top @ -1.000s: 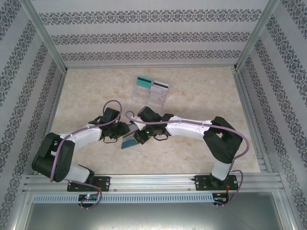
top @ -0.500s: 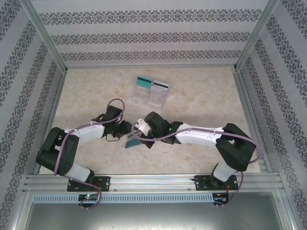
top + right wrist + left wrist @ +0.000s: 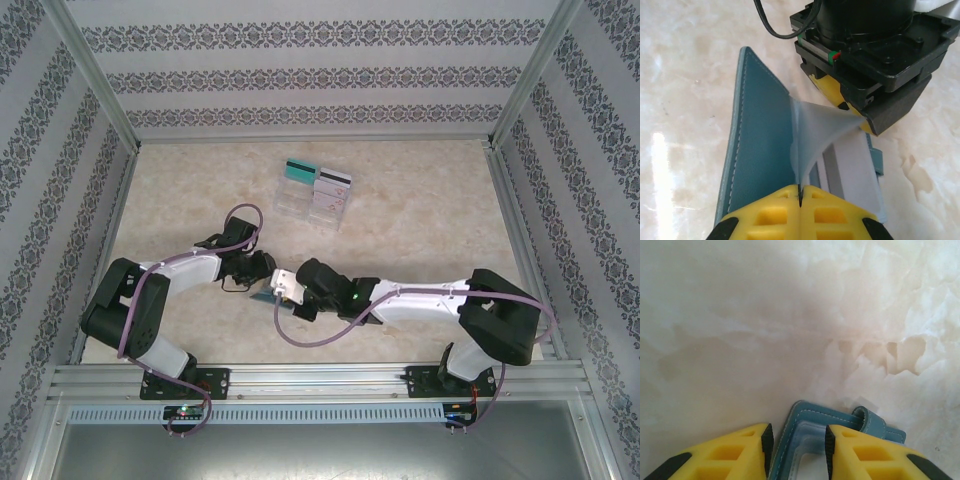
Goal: Put the credit cards into the card holder
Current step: Flip over the card slot in the card holder.
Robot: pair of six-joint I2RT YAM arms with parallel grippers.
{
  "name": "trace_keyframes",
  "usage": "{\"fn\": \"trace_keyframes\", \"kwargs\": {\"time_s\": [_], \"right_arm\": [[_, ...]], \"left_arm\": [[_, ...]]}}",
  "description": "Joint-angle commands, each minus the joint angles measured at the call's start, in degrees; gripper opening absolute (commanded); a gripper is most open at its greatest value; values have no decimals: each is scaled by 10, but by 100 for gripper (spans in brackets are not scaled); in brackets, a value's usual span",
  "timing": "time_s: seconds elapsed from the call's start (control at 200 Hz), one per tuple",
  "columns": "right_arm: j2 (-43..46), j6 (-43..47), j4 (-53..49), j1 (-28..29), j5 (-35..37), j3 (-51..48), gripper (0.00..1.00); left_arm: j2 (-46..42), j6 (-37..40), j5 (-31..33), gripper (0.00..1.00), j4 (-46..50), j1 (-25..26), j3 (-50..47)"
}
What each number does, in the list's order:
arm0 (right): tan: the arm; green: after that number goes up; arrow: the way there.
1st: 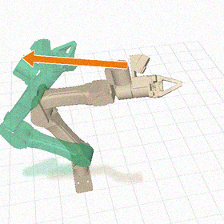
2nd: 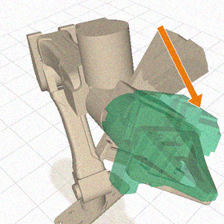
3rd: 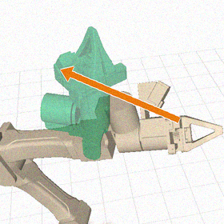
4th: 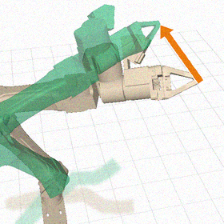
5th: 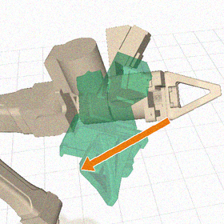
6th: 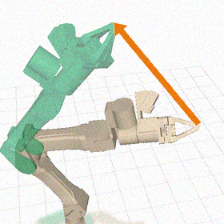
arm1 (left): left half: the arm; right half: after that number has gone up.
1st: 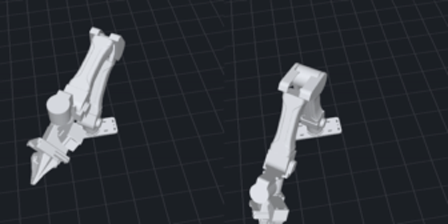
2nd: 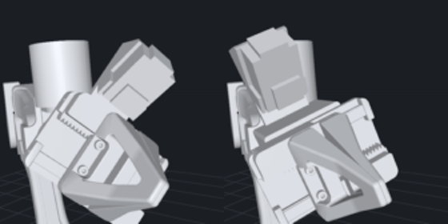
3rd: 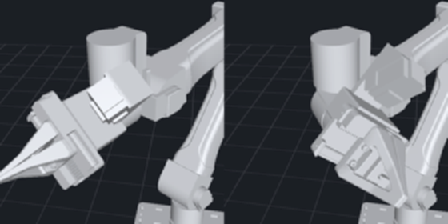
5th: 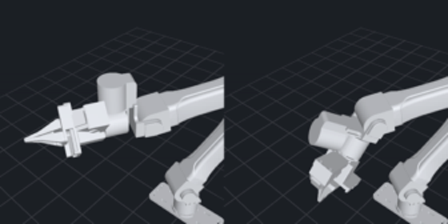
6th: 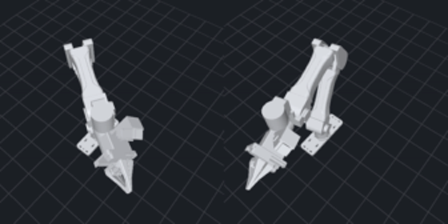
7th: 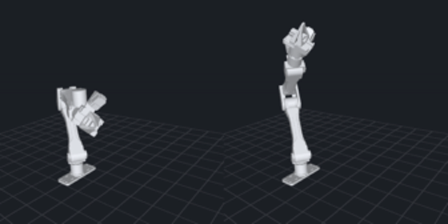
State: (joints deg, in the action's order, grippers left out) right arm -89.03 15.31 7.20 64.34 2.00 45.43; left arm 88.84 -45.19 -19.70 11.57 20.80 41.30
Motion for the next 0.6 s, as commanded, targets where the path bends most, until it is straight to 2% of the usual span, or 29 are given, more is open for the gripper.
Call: {"fn": "trace_keyframes", "kwargs": {"time_s": [0.0, 0.1, 0.23, 0.33, 0.405, 0.595], "right_arm": [[22, 53, 80, 43, 85, -34, 0], [4, 61, 76, 67, 97, -26, 0], [-32, 16, 35, 62, 91, 5, 0], [-21, -51, 17, 24, 22, 16, 1], [-32, -100, -27, -24, -63, 50, 4], [-125, -156, -132, -94, -184, 147, 8]], "left_arm": [[14, 9, -15, 36, 27, -11, 1], [19, -4, -43, 36, 0, -17, -2], [17, 1, -51, 36, 7, -20, 5], [1, 6, -45, 36, 20, -22, 0], [-7, 7, -44, 36, 21, -24, -7], [-29, 8, -55, 35, 24, -37, -13]]}}
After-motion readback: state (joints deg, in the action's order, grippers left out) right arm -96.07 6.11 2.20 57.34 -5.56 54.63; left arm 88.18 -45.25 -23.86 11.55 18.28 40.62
